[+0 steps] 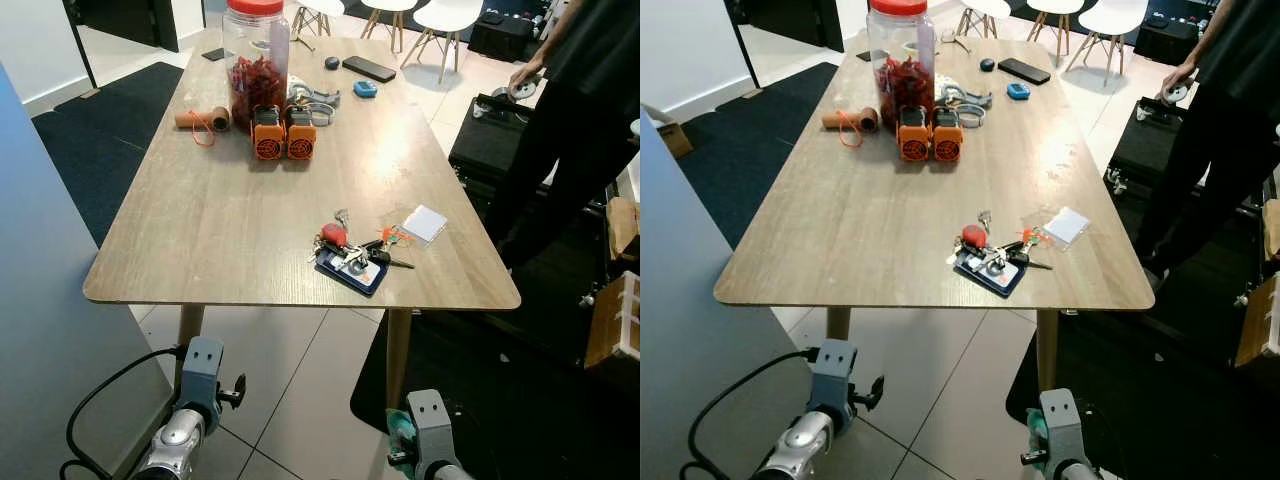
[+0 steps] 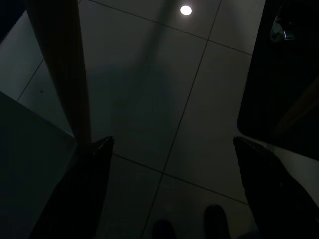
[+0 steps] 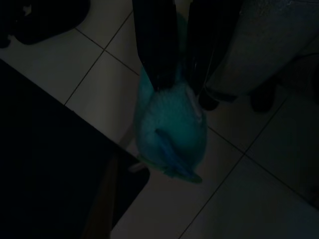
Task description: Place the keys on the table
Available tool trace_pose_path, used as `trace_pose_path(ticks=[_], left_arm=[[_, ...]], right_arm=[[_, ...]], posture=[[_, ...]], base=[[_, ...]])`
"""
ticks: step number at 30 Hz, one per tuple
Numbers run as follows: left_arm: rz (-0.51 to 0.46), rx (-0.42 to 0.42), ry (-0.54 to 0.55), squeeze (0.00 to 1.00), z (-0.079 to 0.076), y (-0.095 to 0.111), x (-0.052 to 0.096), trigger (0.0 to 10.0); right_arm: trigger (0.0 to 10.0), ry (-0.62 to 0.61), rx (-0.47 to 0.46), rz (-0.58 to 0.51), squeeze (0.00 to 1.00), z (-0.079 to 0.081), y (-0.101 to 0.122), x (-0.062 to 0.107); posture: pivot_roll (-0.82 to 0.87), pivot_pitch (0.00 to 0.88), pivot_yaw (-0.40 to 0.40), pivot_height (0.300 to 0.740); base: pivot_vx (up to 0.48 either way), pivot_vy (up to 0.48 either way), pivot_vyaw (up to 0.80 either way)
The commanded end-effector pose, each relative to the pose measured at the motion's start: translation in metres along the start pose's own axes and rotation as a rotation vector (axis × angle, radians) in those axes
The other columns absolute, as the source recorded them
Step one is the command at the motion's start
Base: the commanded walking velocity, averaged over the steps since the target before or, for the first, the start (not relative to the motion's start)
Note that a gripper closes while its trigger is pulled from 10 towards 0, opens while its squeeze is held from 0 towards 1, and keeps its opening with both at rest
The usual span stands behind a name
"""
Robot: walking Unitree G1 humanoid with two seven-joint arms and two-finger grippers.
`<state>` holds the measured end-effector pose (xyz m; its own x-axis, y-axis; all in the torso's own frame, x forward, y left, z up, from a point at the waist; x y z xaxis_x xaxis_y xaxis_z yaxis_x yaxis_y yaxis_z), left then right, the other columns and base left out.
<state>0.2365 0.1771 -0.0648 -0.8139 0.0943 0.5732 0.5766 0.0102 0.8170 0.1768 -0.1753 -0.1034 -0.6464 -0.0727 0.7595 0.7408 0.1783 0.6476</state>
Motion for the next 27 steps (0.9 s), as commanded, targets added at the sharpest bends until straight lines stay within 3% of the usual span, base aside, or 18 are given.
trace_pose_path(ticks=[1,5,10,14,27], left_arm=[[0.014,-0.013,-0.013,0.00,-0.0046,-0.0023,-0.0005,10.0],[0.014,-0.052,-0.016,0.00,-0.0054,-0.0007,-0.0013,10.0],[0.016,-0.044,-0.019,0.00,-0.0060,-0.0007,-0.0016,10.0],[0.025,0.009,0.008,0.00,-0.0037,-0.0012,-0.0021,10.0],[0.020,0.007,-0.003,0.00,-0.0101,0.0060,-0.0069,10.0]], right_arm=[[10.0,-0.006,-0.003,0.006,0.00,-0.0021,-0.0004,0.0001],[10.0,-0.004,-0.002,0.002,0.00,-0.0014,0.0005,-0.0002],[10.0,-0.003,-0.002,-0.002,0.00,-0.0010,0.0018,-0.0006],[10.0,-0.004,-0.003,-0.005,0.00,-0.0010,0.0024,-0.0007],[10.0,-0.007,-0.005,-0.005,0.00,-0.0023,0.0016,-0.0002]], posture=[[0.11,0.018,-0.076,0.740],[0.11,0.018,-0.076,0.740],[0.11,0.018,-0.075,0.740],[0.11,0.018,-0.074,0.740],[0.11,0.018,-0.071,0.740]], base=[[0.000,0.000,0.00],[0.000,-0.240,0.00],[0.000,-0.480,0.00],[0.000,0.000,0.00],[0.000,0.000,0.00]])
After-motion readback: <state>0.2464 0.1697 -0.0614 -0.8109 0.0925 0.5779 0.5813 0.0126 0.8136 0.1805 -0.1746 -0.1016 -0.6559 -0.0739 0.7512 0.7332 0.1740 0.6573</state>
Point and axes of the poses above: a point about 5 cm out from each wrist's last joint towards the gripper, its own x axis pointing back from the gripper into the wrist, its own y axis along the axis of the wrist's last joint, z = x × y, the point moved 2 cm from there along -x, pointing out of the wrist towards the gripper, and after that the axes turned 5 degrees about x, right-handed, at the moved point
